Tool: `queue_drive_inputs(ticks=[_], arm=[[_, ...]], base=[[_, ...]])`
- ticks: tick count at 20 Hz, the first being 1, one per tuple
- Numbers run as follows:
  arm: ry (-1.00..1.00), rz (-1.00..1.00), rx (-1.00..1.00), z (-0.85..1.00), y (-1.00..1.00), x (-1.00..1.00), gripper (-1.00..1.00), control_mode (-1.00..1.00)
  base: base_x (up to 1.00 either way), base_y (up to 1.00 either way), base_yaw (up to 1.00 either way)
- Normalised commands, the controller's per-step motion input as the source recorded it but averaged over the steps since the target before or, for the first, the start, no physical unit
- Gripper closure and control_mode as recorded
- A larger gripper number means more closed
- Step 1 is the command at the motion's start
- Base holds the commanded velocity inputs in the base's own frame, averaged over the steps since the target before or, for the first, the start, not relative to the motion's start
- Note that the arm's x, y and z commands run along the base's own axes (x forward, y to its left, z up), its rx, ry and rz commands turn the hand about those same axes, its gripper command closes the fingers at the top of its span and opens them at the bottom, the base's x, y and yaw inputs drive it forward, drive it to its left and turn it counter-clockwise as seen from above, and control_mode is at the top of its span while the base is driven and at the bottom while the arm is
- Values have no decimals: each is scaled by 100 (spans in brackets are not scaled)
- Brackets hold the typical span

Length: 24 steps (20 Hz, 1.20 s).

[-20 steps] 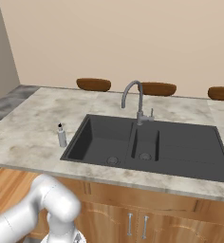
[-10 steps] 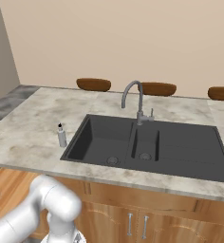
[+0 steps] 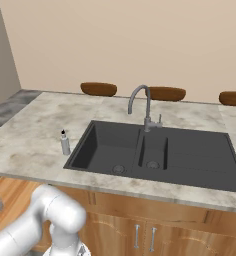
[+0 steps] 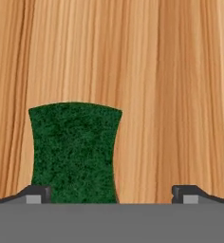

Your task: Restock the sink supplies by placing the sponge and soap dispenser on the counter and next to the sink. Make sure the soap dispenser is upright.

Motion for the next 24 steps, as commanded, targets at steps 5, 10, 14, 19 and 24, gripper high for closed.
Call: queue_drive_inputs(ticks=[5, 10, 14, 19, 24], arm=[[6, -11, 3, 0, 6, 19, -100, -100], [23, -9, 0, 0, 31, 3, -100, -100], [23, -6, 0, 3, 35, 13, -100, -100], [9, -5, -3, -28, 15, 5, -100, -100], [5, -5, -7, -37, 26, -3, 100, -100]], base=[[0, 0, 0], [0, 0, 0], [0, 0, 0], [0, 0, 0], [0, 0, 0]])
